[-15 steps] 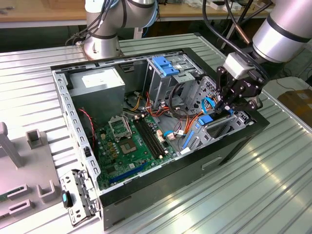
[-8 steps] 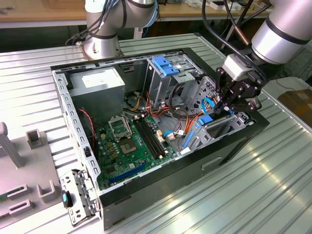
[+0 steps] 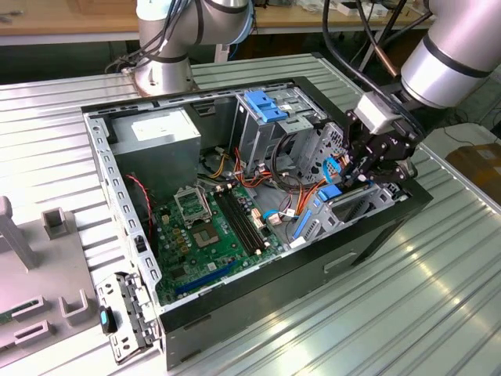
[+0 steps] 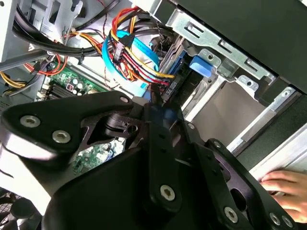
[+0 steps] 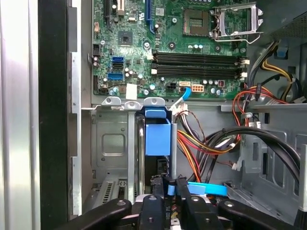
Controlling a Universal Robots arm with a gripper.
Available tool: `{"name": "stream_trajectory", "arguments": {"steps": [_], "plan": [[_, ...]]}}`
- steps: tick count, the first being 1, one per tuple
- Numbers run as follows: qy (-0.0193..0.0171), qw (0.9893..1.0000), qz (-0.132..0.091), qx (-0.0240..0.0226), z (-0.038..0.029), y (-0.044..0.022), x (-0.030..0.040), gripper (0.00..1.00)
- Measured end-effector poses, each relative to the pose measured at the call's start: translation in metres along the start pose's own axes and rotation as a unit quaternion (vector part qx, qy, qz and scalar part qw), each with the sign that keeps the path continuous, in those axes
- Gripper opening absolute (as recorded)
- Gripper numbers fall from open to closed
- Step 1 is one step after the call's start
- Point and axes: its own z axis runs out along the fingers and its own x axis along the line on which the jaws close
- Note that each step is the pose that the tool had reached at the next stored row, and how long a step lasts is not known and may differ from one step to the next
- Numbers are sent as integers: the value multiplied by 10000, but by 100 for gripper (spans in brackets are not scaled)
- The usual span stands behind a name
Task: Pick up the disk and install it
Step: 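Insert the second disk wire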
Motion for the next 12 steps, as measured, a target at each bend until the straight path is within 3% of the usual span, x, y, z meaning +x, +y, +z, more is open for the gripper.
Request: {"name": "stream_trajectory", "arguments": {"steps": [1,2,3,5,7,12], "plan": [[-3,10000,1,0,-35,-1,-3,24],[0,10000,0,0,-141,-8,-13,24],[0,10000,0,0,-161,-10,-15,24],[0,10000,0,0,-162,-10,-15,22],[0,10000,0,0,-163,-10,-15,11],[0,10000,0,0,-164,-11,-15,11]]}}
